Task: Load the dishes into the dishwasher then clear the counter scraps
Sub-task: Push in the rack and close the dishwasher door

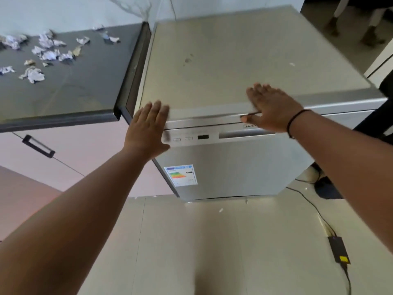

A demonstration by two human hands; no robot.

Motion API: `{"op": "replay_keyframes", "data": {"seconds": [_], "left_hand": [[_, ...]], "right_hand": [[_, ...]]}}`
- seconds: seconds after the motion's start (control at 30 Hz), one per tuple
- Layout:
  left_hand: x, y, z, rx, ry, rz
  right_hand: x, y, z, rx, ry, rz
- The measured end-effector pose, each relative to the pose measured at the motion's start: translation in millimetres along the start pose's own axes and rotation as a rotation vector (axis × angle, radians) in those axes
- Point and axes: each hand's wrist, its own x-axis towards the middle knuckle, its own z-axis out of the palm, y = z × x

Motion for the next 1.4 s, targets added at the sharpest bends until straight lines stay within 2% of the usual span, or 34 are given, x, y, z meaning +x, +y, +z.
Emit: {"op": "replay_keyframes", "data": {"seconds": [0.1, 0.57, 0.77, 0.8, 0.9, 0.97, 1.13, 1.4], "left_hand": [[1, 0, 3, 0.005, 0.069, 0.036], [3, 5, 6, 0.024, 0.097, 0.011], [10, 4, -8, -0.087, 0.097, 0.01], [18, 3, -15, -0.134, 0.063, -0.011], [44, -1, -30, -0.213, -0.194, -0.077], [52, -3, -28, -0.206, -0.264, -0.068], [62, -12, -18, -0.158, -0.225, 0.024], [63, -17, -15, -0.259, -0.166, 0.027]], "right_hand": [[6, 10, -7, 0.016, -0.013, -0.051], [7, 19, -4, 0.034, 0.03, -0.079], [5, 16, -7, 0.037, 0.02, -0.059], [5, 16, -7, 0.042, 0.017, -0.055], [8, 14, -8, 0.053, 0.011, -0.023], [9, 14, -7, 0.057, 0.016, 0.001], [14, 15, -4, 0.063, 0.026, 0.034], [39, -14, -6, 0.091, 0.009, 0.266]]}}
